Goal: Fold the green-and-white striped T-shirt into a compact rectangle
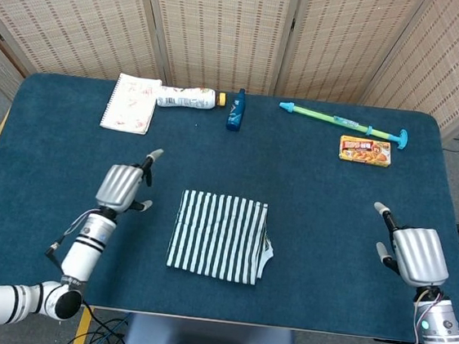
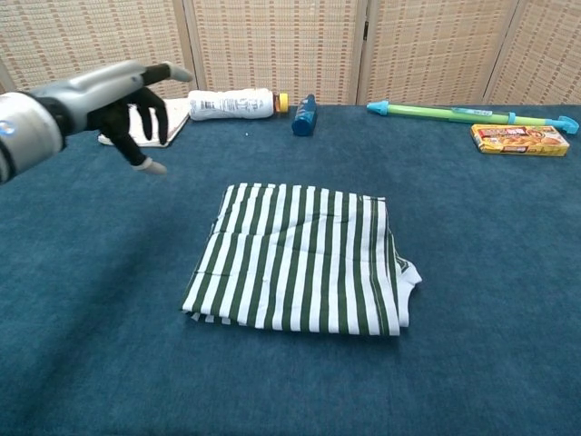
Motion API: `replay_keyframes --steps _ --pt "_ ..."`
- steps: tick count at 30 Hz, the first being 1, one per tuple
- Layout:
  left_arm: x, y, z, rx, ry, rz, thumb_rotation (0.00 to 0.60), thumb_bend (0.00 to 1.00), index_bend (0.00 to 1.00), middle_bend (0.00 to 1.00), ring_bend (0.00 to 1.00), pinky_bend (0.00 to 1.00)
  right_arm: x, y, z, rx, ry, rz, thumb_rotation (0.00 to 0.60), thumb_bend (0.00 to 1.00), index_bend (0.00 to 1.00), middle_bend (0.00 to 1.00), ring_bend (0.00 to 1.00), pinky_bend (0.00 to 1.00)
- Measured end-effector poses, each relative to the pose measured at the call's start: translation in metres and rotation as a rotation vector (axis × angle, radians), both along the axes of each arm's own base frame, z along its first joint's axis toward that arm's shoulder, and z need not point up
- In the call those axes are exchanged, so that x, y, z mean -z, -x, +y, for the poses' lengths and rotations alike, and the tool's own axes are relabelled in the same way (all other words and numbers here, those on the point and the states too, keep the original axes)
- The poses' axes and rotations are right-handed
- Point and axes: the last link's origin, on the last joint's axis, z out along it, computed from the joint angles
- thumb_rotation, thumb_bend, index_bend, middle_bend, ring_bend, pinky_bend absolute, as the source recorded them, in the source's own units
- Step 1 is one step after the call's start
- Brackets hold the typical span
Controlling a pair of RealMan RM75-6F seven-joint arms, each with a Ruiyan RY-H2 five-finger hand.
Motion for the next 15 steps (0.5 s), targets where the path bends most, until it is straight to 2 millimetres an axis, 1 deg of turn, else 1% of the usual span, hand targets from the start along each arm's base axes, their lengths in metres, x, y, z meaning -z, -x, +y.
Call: replay_keyframes --steps 1,3,6,8,10,12,15 --pt "-0.004 0.010 -0.004 -0.010 -0.013 0.004 0.600 0.17 0.13 0.54 0.46 0.58 0.000 0.003 0.000 0.006 -0.013 0.000 0.600 0.34 0.16 0.44 0.43 0.60" --pt "-0.013 0.033 -0.014 -0.030 -0.042 0.017 0.600 0.17 0.15 0.53 0.46 0.56 0.001 0.007 0.002 0.014 -0.033 0.002 0.600 0.34 0.16 0.35 0.32 0.52" --pt "-0.024 0.062 -0.032 -0.055 -0.085 0.036 0.600 0.17 0.16 0.53 0.46 0.55 0.000 0.014 0.003 0.015 -0.051 0.007 0.600 0.35 0.14 0.23 0.20 0.41" --pt "-0.031 0.078 -0.043 -0.074 -0.112 0.041 0.600 0.17 0.17 0.52 0.46 0.55 -0.001 0.019 0.005 0.011 -0.052 0.002 0.600 0.35 0.13 0.19 0.16 0.36" --pt "-0.040 0.094 -0.058 -0.095 -0.142 0.044 0.600 0.17 0.17 0.52 0.45 0.54 -0.002 0.025 0.006 0.005 -0.044 -0.009 0.600 0.35 0.11 0.17 0.14 0.32" --pt "-0.048 0.109 -0.073 -0.115 -0.160 0.053 0.600 0.17 0.17 0.52 0.45 0.54 -0.004 0.029 0.008 -0.001 -0.030 -0.019 0.600 0.35 0.10 0.17 0.13 0.31" --pt "-0.060 0.126 -0.093 -0.140 -0.180 0.071 0.600 0.17 0.17 0.52 0.45 0.53 -0.006 0.038 0.014 -0.005 -0.001 -0.036 0.600 0.35 0.05 0.17 0.12 0.30"
